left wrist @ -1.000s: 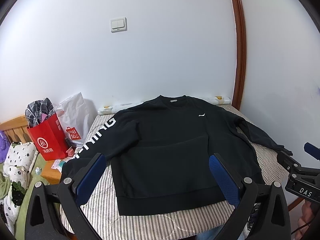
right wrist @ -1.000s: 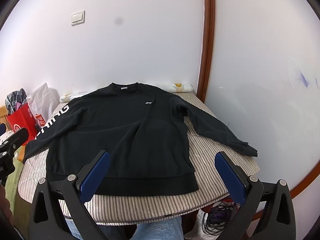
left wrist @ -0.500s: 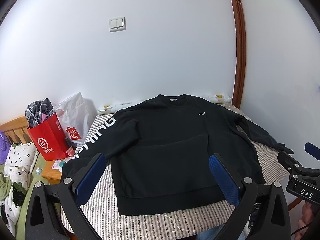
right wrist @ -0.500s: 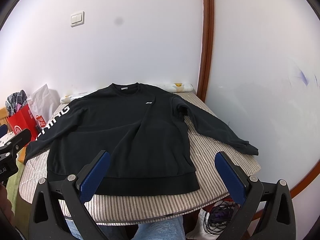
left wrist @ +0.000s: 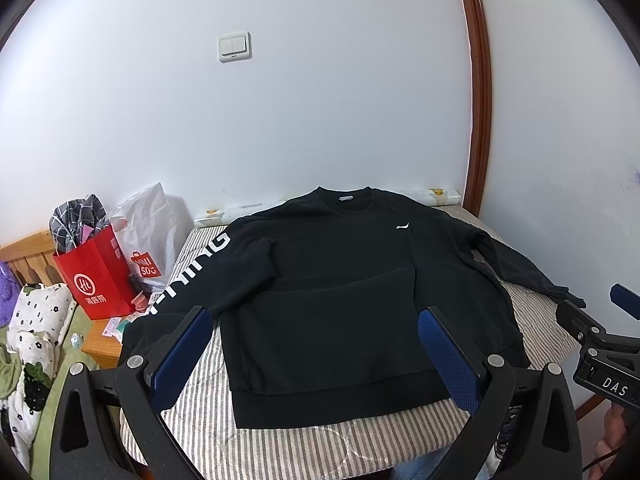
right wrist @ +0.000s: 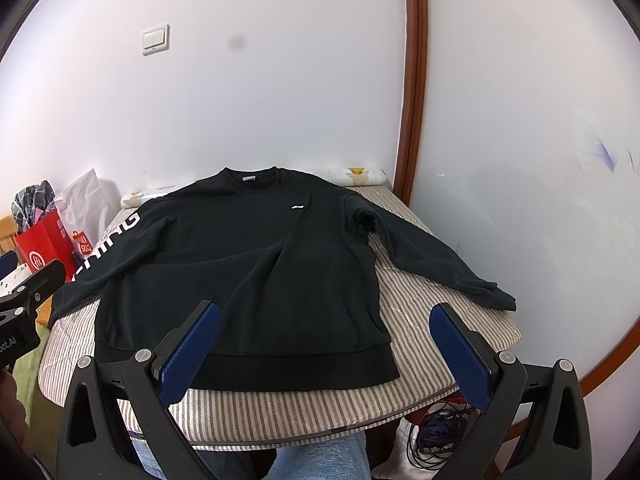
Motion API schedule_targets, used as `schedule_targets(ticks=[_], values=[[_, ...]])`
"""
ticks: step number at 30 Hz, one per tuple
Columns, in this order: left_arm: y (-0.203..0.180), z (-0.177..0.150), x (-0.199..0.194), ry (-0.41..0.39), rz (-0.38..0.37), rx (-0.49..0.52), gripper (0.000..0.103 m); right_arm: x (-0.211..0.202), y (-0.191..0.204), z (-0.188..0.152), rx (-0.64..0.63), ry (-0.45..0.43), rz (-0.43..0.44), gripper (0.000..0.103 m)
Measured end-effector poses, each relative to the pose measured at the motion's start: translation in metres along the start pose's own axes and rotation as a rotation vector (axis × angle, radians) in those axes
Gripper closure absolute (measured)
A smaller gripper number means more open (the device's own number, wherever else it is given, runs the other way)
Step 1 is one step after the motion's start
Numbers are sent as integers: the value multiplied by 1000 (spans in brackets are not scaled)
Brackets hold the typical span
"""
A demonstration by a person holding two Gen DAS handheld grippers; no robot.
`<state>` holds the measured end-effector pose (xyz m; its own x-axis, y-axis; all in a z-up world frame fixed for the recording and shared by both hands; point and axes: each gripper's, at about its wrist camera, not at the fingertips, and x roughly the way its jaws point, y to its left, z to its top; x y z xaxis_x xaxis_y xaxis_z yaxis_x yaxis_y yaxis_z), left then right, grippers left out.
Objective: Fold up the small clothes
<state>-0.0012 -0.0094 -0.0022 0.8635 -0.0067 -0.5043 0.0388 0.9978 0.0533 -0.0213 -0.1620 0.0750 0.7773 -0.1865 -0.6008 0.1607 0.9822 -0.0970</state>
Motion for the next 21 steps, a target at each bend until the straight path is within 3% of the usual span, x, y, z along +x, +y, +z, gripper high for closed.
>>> schedule_targets(ticks=[21], values=[[16, -1, 0, 6, 6, -35, 0, -3, 0, -1, -13, -12, -15, 0]])
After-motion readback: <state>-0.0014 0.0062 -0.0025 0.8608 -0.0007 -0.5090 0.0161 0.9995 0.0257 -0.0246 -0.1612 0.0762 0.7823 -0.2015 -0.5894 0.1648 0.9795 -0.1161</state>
